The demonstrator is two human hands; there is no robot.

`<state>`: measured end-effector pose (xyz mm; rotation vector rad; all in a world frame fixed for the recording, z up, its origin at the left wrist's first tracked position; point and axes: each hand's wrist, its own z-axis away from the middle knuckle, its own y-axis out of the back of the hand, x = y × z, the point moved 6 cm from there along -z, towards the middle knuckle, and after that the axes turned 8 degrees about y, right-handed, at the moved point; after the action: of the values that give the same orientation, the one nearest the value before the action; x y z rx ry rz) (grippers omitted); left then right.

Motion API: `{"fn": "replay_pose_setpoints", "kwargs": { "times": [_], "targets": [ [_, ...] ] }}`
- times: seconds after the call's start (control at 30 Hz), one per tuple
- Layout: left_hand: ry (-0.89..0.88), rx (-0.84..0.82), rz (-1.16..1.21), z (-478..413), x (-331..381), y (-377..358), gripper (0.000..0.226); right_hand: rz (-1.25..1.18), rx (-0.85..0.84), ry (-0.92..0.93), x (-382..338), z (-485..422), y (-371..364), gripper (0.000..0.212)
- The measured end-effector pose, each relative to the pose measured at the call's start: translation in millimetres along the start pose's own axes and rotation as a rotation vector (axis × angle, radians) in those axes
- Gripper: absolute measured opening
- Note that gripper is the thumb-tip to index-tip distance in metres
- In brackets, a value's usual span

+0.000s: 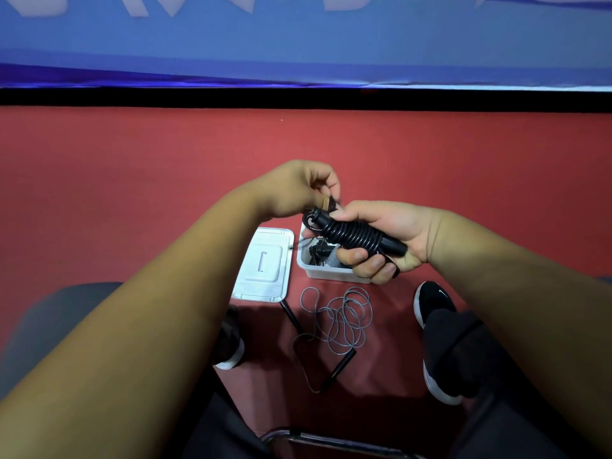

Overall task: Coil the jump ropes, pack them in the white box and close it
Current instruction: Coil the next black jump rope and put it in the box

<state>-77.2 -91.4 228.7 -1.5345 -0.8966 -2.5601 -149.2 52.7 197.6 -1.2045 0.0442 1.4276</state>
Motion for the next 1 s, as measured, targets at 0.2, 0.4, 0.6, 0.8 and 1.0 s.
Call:
{"fn": "replay_pose_setpoints", "kwargs": {
  "times": [0.2, 0.4, 0.6, 0.8, 1.0],
  "targets": [
    [-0.044, 0.037, -0.158, 1.7, 13.7, 8.6, 0.022, 0.113, 0.136, -0.076, 6.5, -0.2, 10.3, 0.044],
    [-0.063, 0.091, -0.287, 6.7, 23.0, 16.7, 0.015, 0.171, 0.300, -0.091, 4.0, -0.7, 23.8, 0.040],
    [0.027, 0.051, -0.289, 9.8, 18.4, 28.9, 0.021, 0.160, 0.528, -0.063, 0.9, -1.3, 46.3, 0.037],
    [0.098, 0.089, -0.083, 9.6, 8.8, 22.0, 0.018, 0.166, 0.753, 0.099, -7.4, -2.2, 65.3, 0.041],
    [0.260, 0.086, 0.074, 4.8, -3.4, 15.0, 0.024, 0.131, 0.770, 0.241, -17.1, -2.8, 65.1, 0.030]
  ]
}}
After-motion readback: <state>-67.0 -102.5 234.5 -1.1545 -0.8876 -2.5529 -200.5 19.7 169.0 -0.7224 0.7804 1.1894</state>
